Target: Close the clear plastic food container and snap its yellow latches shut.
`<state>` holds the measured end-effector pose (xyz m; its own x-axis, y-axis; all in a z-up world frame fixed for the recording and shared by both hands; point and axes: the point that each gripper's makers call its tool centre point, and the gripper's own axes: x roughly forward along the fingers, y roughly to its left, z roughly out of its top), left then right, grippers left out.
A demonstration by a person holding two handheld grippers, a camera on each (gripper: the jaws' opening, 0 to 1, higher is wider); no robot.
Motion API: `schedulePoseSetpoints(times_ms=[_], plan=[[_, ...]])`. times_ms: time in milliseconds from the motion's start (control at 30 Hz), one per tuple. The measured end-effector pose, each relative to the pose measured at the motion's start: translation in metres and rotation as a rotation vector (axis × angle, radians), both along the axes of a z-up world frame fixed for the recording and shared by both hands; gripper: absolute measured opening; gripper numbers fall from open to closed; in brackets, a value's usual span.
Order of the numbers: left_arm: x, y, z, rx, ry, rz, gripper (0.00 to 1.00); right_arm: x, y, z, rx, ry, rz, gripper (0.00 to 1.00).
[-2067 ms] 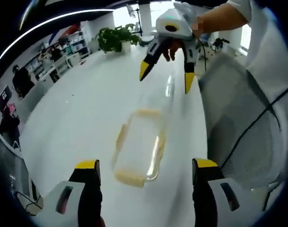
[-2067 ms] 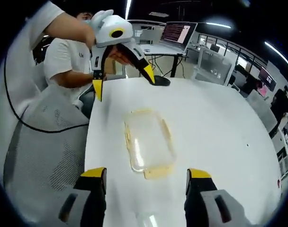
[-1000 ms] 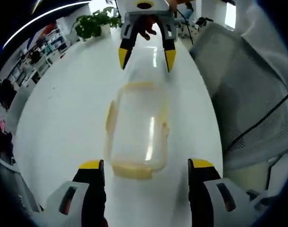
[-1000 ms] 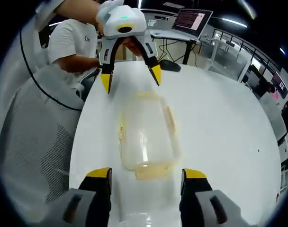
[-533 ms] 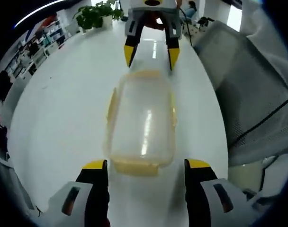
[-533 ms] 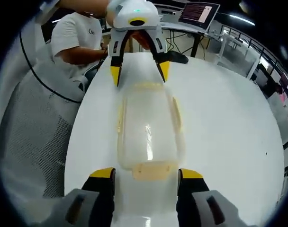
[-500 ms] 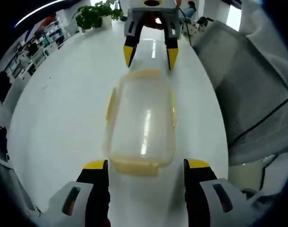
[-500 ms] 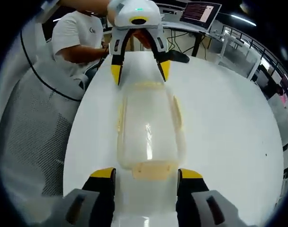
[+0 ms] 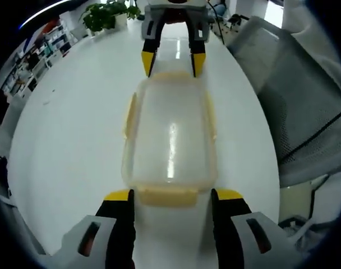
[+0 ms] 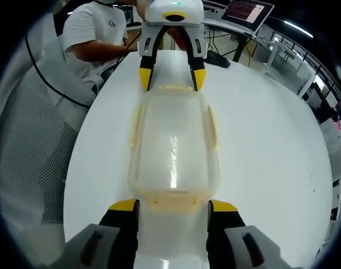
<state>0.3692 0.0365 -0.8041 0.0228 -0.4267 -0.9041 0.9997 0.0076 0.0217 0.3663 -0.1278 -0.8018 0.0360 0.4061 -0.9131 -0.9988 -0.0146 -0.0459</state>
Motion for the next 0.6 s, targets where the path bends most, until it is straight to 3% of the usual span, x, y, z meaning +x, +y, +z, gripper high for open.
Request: schedulePoseSetpoints(times_ms=[300,367,467,600], plan=[[-0.0005,-0.0031,0.0005,-0.017,0.017,-0.002,0.51,0.0001,0.0018,-0.0034,0.000,0.020,-0.002,0.45],[0.0014,-0.0024,0.0005,-0.023,0.016,-0.002,0.48,-0.0017,0.0012,-0.0048,-0.001,0.055,-0.008,0.42],[0.0037,-0.0009,0.0005,-0.031,0.017,0.000,0.39,0.0006,0.0003,-0.0039,0.007,0.043,0.007,0.39],[0.0027,-0.0024,-0.0017,-0.033,0.015,0.001,0.39,0.0004,0.0014,-0.0038,-0.009,0.042,0.020,0.38]])
